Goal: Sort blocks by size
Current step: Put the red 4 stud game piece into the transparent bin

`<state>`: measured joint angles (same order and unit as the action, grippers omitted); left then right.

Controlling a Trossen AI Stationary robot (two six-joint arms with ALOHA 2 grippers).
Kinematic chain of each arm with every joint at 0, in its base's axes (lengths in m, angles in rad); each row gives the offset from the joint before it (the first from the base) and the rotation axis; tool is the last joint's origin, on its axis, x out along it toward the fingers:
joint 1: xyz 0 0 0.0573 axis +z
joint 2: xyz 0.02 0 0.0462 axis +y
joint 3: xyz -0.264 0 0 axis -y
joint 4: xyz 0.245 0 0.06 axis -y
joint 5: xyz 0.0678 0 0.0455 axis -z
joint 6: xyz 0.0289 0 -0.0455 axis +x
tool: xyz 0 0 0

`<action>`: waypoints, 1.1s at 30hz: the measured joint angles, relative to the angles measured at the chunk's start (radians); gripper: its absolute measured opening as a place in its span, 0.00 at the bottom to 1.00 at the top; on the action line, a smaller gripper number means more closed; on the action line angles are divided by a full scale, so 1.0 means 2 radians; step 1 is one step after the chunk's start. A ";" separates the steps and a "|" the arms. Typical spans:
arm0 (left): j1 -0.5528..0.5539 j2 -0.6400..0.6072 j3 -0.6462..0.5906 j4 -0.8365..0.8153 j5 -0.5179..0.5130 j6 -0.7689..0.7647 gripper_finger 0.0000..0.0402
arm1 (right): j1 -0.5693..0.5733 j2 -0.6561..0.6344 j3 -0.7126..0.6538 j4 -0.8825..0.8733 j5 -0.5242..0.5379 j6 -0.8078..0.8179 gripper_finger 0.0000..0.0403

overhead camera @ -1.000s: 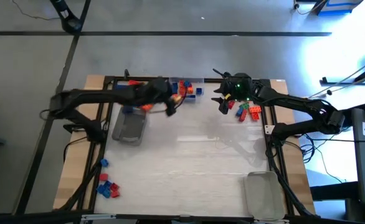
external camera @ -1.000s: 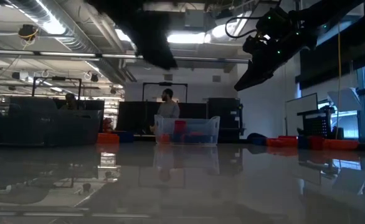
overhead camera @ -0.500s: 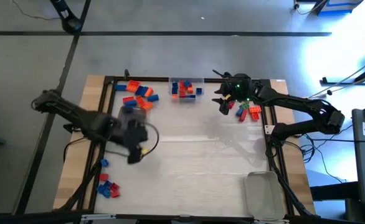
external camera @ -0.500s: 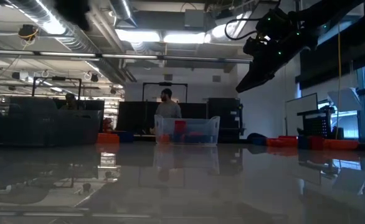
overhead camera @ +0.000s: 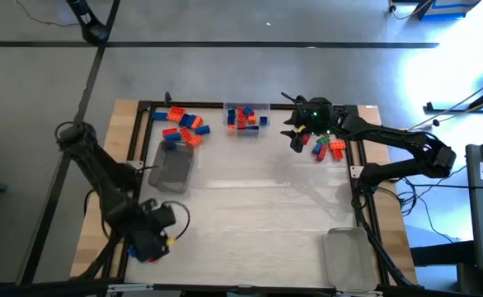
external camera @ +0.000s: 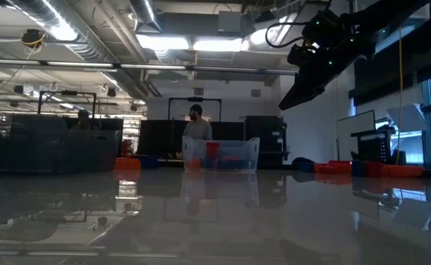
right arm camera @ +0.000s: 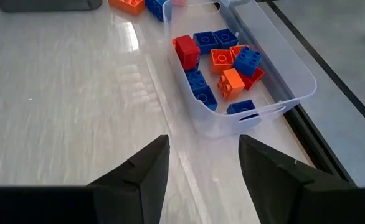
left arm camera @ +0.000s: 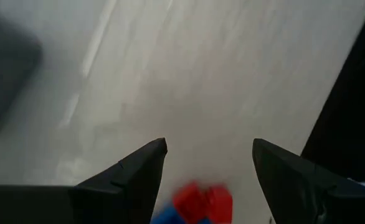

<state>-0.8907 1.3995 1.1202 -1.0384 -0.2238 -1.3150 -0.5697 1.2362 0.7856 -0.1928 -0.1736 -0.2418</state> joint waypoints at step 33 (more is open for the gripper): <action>-0.075 0.155 -0.028 -0.004 0.111 0.060 0.58 | 0.000 0.000 0.000 -0.002 -0.001 0.000 0.48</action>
<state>-1.0416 1.7103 1.0641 -1.0471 -0.0021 -1.1952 -0.5697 1.2362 0.7856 -0.1974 -0.1753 -0.2409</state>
